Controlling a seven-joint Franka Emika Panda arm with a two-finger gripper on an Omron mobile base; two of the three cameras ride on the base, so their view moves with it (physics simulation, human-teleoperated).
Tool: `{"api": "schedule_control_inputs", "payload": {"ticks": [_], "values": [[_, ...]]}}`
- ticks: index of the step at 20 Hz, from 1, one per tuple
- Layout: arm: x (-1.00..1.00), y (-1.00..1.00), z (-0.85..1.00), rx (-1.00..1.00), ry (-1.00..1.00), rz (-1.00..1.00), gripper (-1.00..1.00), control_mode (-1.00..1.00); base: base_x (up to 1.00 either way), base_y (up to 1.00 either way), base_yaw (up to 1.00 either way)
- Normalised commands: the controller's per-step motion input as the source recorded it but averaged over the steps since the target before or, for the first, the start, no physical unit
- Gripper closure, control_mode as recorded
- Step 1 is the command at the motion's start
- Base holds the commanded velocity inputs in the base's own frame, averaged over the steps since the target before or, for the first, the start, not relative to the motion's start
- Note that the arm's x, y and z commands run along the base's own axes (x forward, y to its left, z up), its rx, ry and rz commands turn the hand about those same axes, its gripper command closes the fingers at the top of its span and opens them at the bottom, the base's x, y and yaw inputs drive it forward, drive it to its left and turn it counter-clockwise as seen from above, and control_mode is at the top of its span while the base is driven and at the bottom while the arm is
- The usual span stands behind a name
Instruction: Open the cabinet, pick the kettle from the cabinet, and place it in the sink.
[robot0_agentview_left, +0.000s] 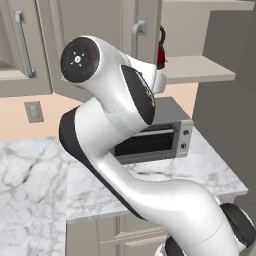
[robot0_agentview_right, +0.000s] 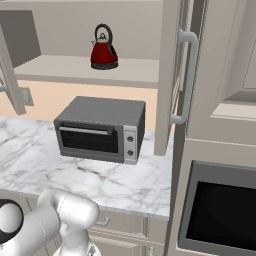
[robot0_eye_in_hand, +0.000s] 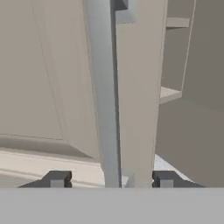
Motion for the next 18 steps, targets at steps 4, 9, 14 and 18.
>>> {"api": "schedule_control_inputs", "payload": {"ticks": [4,9,14,18], "values": [[-0.36,-0.01,-0.07,0.09,0.0,0.15,-1.0,-1.0,0.0,0.0,0.0],[-0.32,-0.33,-0.07,0.28,0.04,0.31,-1.0,-1.0,0.0,0.0,0.0],[-0.12,-0.43,-0.19,0.24,0.0,0.39,-1.0,-1.0,0.0,0.0,0.0],[-0.02,-0.48,-0.24,0.17,0.0,0.32,-1.0,-1.0,0.0,0.0,0.0]]}}
